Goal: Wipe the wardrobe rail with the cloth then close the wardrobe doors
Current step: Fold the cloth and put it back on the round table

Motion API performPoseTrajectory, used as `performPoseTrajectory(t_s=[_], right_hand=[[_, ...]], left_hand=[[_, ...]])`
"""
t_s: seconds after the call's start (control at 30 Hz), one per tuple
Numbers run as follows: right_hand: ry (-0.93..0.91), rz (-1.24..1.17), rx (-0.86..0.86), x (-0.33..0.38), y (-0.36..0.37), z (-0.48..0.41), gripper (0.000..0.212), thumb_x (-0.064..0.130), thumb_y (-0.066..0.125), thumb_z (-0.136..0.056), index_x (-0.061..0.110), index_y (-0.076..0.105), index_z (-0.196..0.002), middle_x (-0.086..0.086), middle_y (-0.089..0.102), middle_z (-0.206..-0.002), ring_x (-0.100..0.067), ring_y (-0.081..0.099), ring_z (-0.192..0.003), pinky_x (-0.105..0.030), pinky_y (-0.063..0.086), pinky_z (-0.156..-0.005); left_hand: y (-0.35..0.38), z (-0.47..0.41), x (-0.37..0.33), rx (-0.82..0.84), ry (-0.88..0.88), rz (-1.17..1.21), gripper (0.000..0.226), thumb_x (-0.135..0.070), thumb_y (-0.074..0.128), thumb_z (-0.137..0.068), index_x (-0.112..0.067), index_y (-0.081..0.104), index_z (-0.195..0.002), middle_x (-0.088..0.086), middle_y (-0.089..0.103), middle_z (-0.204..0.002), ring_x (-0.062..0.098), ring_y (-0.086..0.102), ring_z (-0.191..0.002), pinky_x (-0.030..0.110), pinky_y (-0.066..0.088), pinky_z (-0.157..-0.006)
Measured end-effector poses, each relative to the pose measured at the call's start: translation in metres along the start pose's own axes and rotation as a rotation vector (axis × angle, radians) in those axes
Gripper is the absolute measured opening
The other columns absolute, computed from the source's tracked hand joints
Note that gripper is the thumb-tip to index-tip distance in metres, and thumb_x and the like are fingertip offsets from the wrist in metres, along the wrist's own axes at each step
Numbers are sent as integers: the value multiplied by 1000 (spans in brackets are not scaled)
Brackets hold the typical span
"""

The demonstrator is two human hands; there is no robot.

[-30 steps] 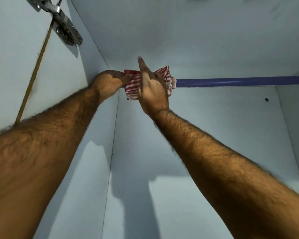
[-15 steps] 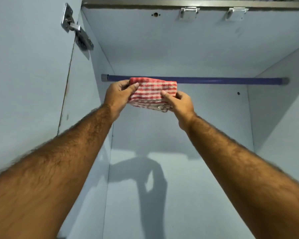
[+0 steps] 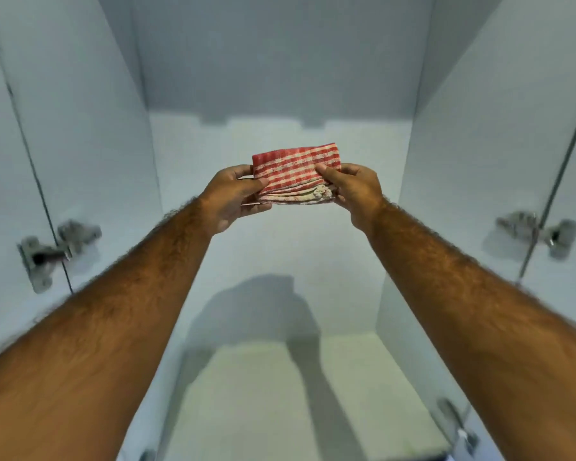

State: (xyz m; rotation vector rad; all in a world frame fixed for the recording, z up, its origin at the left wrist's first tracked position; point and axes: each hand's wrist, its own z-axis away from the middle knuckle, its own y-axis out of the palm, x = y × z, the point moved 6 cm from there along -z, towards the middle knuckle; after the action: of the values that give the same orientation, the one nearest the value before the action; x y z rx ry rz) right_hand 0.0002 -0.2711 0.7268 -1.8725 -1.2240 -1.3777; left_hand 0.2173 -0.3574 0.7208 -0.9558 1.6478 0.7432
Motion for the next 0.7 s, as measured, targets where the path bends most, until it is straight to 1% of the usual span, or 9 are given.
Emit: performPoseTrajectory(t_s=[0.1,0.2,0.3,0.37,0.43,0.5,0.57,0.63,0.7], right_hand=[[128,22,0,-66,-40,31,32,18,74,-98,-3,70,-122,-13,80,-114,-24,80,-99,-27,63,-77],[254,24,-43,-133,-86,65,25,11,68,-101,-2,70,-123,-10,80,-111,-20,80,-94,-24,62,-73],[387,-1,-132,-207,-129,116,16,1,60,-101,1,71,-112,-9,78,-100,-19,79,-84,-25,62,-71],[474,-18,-204,-258,-161,162,18,-4,57,-100,6,71,-104,-10,76,-95,-21,76,-84,-28,61,-72],[561,-46,-266,-303,-189,214,18,-3,56,-102,8,70,-105,-10,76,-100,-21,74,-87,-28,60,-75],[631,-49,-318,-344,-219,266,19,-1,57,-103,6,69,-116,-11,75,-110,-21,74,-95,-27,60,-79],[693,-31,-369,-381,-249,315,22,-1,57,-104,0,66,-124,-17,73,-119,-28,73,-106,-33,61,-89],[764,40,-405,-414,-284,366,26,1,62,-102,-8,65,-127,-25,71,-126,-39,71,-116,-44,60,-100],[828,193,-402,-446,-321,416,28,10,69,-100,-5,68,-124,-23,74,-125,-39,73,-114,-48,59,-104]], left_hand=[[28,18,75,8,-103,30,22,-13,66,-98,-7,68,-119,6,79,-109,24,79,-98,31,66,-75],[60,38,151,16,-202,69,26,-13,68,-97,-6,69,-122,7,78,-111,25,78,-101,32,66,-80],[96,71,230,38,-311,67,31,-8,64,-99,-3,66,-129,10,75,-114,24,76,-99,33,64,-87],[125,103,283,21,-369,43,32,-5,64,-98,0,65,-129,15,74,-113,25,74,-97,32,64,-85],[149,136,330,-43,-397,-3,29,-6,66,-95,2,68,-123,18,76,-112,27,75,-96,33,65,-82],[177,170,378,-108,-447,-23,27,-6,69,-91,5,68,-116,22,76,-111,31,77,-97,37,66,-82],[203,207,425,-145,-507,-25,24,-4,72,-89,6,67,-111,24,76,-107,32,77,-92,34,66,-76],[233,245,473,-114,-572,-30,15,-3,73,-89,1,67,-102,20,75,-97,24,76,-80,29,65,-69],[263,283,523,-60,-635,-26,8,-1,71,-91,-2,66,-97,15,73,-86,18,73,-71,29,65,-68]])
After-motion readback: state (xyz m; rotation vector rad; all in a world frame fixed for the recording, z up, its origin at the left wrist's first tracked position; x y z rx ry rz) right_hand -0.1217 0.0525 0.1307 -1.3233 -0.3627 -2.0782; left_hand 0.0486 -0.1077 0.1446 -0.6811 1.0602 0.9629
